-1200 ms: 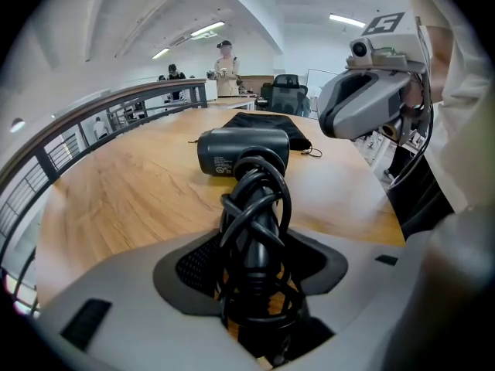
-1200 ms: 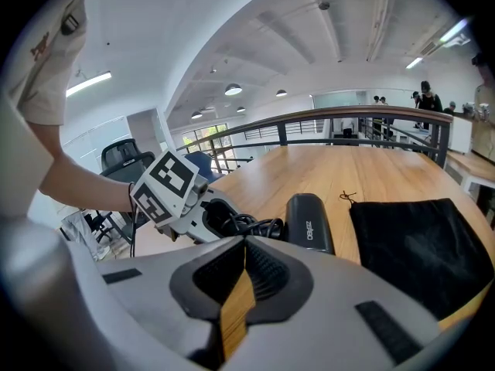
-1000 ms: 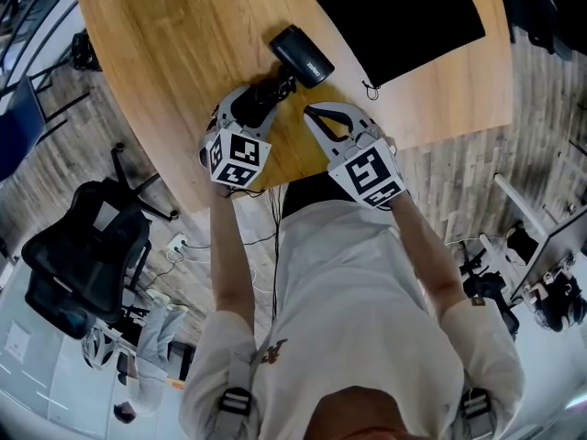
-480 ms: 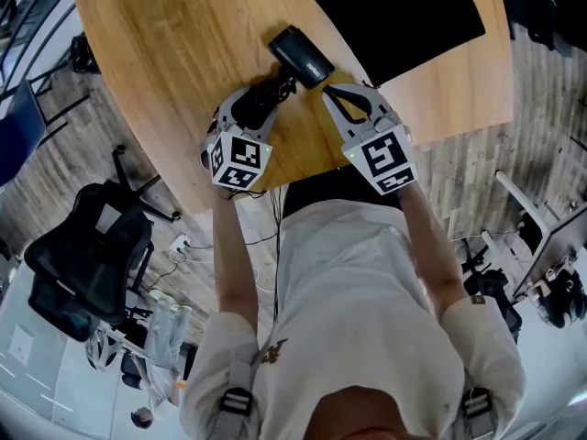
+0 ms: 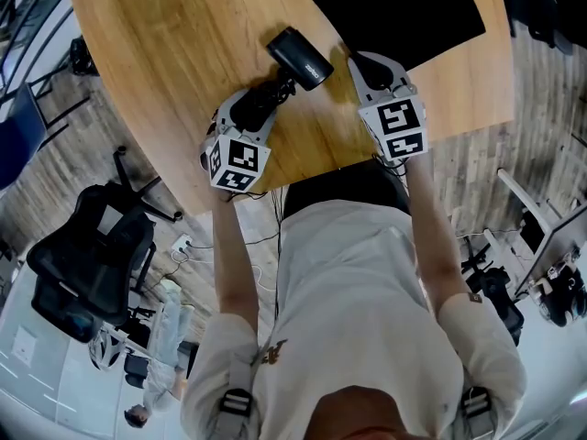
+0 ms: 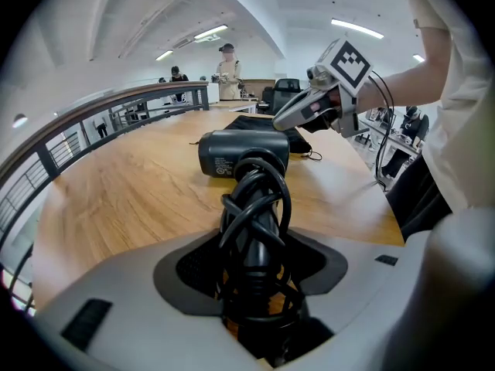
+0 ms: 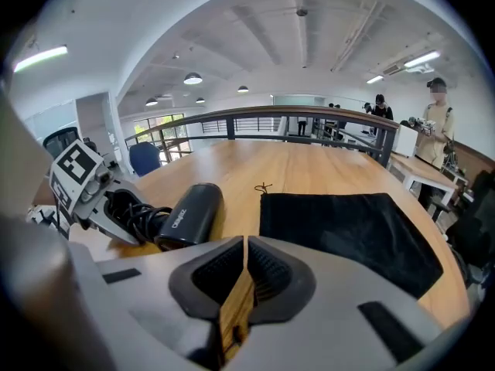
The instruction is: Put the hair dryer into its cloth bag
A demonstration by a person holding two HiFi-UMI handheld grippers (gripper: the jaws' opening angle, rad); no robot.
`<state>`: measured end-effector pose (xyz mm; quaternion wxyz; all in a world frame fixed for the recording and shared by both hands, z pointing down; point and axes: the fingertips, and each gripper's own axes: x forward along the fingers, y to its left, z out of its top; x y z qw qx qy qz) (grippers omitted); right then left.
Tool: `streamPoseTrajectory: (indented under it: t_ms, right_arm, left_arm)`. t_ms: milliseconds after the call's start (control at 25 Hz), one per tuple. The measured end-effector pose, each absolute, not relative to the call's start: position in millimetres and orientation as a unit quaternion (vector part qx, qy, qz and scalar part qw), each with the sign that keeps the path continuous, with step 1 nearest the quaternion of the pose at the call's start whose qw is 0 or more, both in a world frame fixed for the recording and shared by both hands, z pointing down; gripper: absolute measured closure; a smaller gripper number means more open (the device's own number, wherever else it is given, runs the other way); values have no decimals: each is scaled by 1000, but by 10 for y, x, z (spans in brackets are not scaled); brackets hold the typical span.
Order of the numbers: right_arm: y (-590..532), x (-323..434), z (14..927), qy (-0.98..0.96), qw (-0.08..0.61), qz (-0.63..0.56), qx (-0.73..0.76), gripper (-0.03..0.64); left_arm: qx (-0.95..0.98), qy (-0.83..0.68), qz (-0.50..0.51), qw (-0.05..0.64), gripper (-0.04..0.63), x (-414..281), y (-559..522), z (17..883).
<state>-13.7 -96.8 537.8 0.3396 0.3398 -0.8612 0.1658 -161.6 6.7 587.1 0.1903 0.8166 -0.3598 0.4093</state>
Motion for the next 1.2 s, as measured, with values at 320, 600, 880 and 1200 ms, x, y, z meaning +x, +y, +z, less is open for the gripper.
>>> streamPoseTrajectory:
  t_ms: [320,600,880,1200]
  right_arm:
    - [-1113,-111,5568,-851,380,138,336,594]
    - [-1134,-101,5683,-846,401,133,326,517]
    - [-1162,-81,5780,-835,424,127,326,530]
    - [-1181,-111,5893,-835,422,144,321,588]
  left_arm:
    - [819,-359,405,192,351,-1618,80,5870]
    - [820,-359,403,193,351,-1605,76,5872]
    - [820,-359,403,193,351,-1606,72,5862]
    - [820,-360,402,192,351,-1627,67,5883]
